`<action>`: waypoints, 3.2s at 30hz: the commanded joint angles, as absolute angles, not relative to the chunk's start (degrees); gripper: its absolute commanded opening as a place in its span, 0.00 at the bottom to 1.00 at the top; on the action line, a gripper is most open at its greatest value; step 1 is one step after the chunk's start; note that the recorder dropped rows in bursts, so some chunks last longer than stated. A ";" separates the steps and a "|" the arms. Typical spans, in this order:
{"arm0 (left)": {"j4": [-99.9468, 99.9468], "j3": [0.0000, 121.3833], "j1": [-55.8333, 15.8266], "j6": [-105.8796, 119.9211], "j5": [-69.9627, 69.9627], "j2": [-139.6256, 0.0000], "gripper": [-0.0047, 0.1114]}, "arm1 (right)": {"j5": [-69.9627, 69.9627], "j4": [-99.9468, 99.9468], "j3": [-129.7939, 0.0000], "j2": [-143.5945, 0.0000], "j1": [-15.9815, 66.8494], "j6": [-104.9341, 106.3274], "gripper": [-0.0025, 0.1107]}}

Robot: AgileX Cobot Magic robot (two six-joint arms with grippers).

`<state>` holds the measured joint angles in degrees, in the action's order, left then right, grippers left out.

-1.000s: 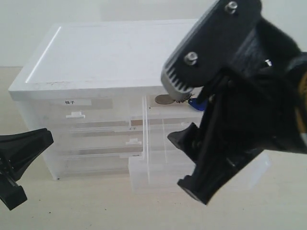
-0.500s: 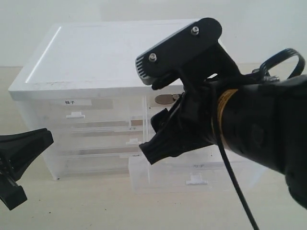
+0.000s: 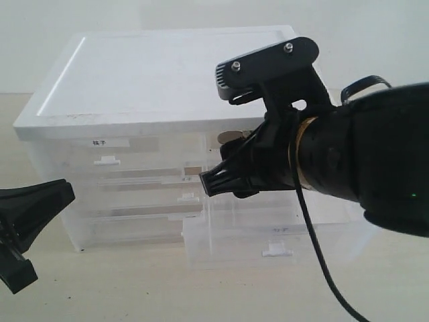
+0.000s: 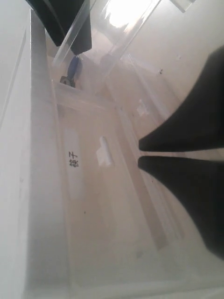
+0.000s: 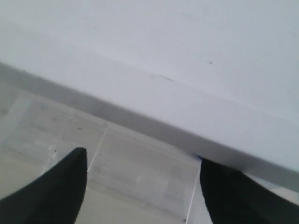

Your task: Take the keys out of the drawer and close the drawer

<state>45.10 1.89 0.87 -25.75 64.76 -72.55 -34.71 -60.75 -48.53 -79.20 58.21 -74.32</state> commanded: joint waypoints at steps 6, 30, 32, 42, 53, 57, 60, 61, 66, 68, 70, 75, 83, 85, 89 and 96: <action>46.49 2.05 1.06 -26.04 65.79 -72.68 0.08 | -33.81 -73.97 -48.68 -82.39 57.52 -85.78 0.57; 46.70 2.05 1.06 -26.04 66.03 -72.68 0.08 | -34.21 -72.07 -48.68 -83.53 57.76 -80.29 0.02; 46.59 2.05 1.06 -26.04 66.03 -72.68 0.08 | -33.33 -69.34 -48.68 -81.64 57.76 -77.66 0.02; 47.15 2.05 1.06 -26.04 66.03 -72.68 0.08 | -31.41 -45.56 -48.68 -70.58 59.12 -37.18 0.09; 47.57 2.05 1.06 -26.04 66.28 -72.68 0.08 | -52.32 -20.28 -48.68 -58.33 68.55 6.35 0.52; 48.23 2.05 1.06 -26.04 66.28 -72.68 0.08 | -55.90 -18.76 -48.68 -59.78 69.31 13.21 0.52; 48.46 2.05 1.06 -26.04 66.28 -72.68 0.08 | -55.53 -22.34 -48.68 -60.75 69.17 13.71 0.52; 48.46 2.05 1.06 -26.04 66.28 -72.68 0.08 | -55.53 -23.77 -48.68 -61.35 69.17 13.71 0.52; 48.46 2.05 1.06 -26.04 66.28 -72.68 0.08 | -55.53 -28.07 -48.46 -63.13 69.17 12.72 0.52; 48.46 2.05 1.06 -26.04 66.28 -72.68 0.08 | -55.53 -28.74 -48.46 -64.32 69.17 11.91 0.52; 48.46 2.05 1.06 -26.04 66.28 -72.68 0.08 | -55.50 -29.03 -48.46 -65.96 69.17 10.92 0.52; 48.67 2.05 1.06 -26.14 66.28 -72.68 0.08 | -55.62 -32.54 -48.46 -68.70 69.17 7.06 0.51; 48.63 2.05 1.06 -26.14 67.41 -72.68 0.08 | -56.16 -33.82 -48.46 -68.70 69.17 6.28 0.03; 48.63 2.05 1.06 -26.14 67.24 -72.68 0.08 | -56.30 -33.53 -48.46 -68.70 69.17 6.28 0.02; 48.63 2.05 1.06 -26.14 67.24 -72.68 0.08 | -57.38 -31.37 -48.46 -68.70 69.17 6.39 0.02; 48.15 2.05 1.06 -25.94 67.24 -72.68 0.08 | -61.65 -30.04 -48.46 -68.70 69.17 9.90 0.02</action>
